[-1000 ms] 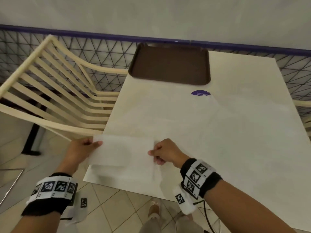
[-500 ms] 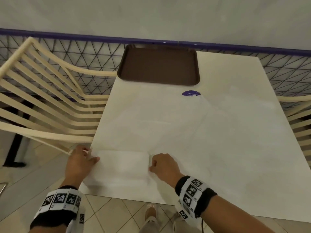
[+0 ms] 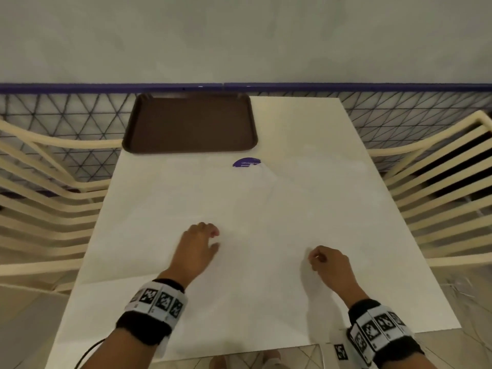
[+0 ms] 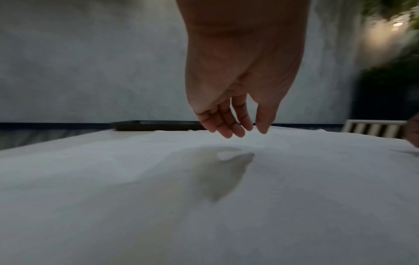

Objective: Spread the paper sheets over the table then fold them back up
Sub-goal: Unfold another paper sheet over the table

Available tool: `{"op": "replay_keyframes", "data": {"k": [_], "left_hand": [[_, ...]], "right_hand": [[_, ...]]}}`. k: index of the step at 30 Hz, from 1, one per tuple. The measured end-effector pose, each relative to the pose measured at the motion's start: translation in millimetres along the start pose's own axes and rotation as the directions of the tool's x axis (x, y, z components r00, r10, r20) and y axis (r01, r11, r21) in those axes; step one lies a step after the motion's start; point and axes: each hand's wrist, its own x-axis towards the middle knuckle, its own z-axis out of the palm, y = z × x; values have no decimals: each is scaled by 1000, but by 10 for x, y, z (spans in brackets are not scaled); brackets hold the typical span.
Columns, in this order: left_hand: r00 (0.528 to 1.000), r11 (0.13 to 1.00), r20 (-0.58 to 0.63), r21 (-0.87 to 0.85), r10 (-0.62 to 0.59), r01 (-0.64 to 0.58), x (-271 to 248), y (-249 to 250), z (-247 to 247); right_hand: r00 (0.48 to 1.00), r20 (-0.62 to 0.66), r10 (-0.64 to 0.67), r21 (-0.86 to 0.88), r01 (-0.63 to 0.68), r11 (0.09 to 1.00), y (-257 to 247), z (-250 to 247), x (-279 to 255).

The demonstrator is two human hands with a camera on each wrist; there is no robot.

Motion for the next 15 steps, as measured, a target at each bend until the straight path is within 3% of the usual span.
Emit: {"op": "replay_keyframes", "data": {"k": [3,7,10,15], "left_hand": [[984,989,104,-53,145,-140,245,390,313],[941,968,229,-38,251,-249,445,790,650],[925,968,290,-29,246,-249,509,975,830],[950,982,248,-49,188,-182,491,1052,933]], "right_hand": [[999,43,9,24,-10,1000,131,31,40],[998,62,-15,44,13,999,207,62,77],[997,65,-37,70,33,997,233,58,97],[996,63,-56,114,49,992,261,45,114]]}}
